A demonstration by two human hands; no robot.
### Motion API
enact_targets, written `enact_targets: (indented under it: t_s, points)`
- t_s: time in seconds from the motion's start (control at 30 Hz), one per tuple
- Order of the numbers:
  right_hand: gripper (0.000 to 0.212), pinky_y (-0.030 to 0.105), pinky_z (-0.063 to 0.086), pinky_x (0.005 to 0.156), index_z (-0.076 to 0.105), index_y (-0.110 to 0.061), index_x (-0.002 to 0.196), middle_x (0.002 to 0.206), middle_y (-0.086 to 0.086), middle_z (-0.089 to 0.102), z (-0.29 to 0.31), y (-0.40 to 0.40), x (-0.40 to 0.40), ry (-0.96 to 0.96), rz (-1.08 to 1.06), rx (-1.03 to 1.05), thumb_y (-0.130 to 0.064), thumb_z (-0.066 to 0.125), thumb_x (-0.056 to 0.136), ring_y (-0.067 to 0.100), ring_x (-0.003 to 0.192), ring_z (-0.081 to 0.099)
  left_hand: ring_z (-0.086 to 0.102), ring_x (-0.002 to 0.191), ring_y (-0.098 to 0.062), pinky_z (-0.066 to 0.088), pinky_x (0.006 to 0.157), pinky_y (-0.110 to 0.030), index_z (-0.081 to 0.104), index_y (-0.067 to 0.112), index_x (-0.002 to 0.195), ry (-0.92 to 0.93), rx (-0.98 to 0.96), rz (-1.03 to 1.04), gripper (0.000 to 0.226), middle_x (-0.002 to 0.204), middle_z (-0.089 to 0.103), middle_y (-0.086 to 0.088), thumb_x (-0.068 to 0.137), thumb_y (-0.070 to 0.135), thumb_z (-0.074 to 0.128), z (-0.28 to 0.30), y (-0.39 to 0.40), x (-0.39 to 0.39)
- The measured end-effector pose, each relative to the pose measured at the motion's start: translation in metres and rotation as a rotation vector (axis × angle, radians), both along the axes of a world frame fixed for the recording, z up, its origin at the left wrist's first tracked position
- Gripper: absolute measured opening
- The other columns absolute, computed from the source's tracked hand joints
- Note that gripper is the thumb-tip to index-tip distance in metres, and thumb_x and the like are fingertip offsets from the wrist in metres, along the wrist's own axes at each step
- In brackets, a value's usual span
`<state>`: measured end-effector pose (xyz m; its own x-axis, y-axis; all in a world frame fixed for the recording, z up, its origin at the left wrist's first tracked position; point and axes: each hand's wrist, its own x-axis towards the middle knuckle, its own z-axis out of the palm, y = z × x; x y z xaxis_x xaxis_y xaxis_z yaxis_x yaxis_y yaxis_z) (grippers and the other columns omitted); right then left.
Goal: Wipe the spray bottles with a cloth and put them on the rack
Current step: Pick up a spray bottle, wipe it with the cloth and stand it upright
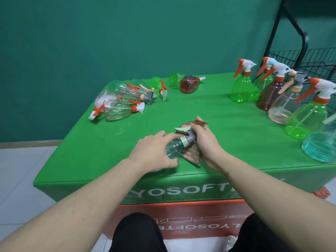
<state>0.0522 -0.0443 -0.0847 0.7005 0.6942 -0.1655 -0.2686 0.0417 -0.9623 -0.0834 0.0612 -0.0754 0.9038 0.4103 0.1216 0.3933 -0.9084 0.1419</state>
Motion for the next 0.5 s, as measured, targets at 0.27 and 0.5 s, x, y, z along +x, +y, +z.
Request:
enact_targets:
  t_s: [0.27, 0.5]
  points:
    - [0.056, 0.045, 0.037, 0.117, 0.027, -0.035, 0.158, 0.14, -0.007, 0.06, -0.015, 0.0, -0.005, -0.27, 0.029, -0.167, -0.04, 0.046, 0.106, 0.015, 0.126, 0.058, 0.057, 0.093, -0.018, 0.048, 0.077, -0.029, 0.045, 0.04, 0.143, -0.011, -0.025, 0.078, 0.071, 0.115, 0.059, 0.008, 0.079, 0.057, 0.07, -0.001, 0.003, 0.008]
    - [0.053, 0.038, 0.037, 0.116, 0.024, -0.036, 0.159, 0.144, -0.009, 0.055, -0.01, -0.022, -0.016, -0.326, 0.104, -0.166, -0.029, 0.04, 0.109, 0.011, 0.125, 0.058, 0.054, 0.094, -0.017, 0.046, 0.078, -0.03, 0.044, 0.038, 0.145, -0.018, -0.039, 0.134, 0.075, 0.119, 0.059, 0.006, 0.079, 0.066, 0.066, 0.004, -0.002, 0.01]
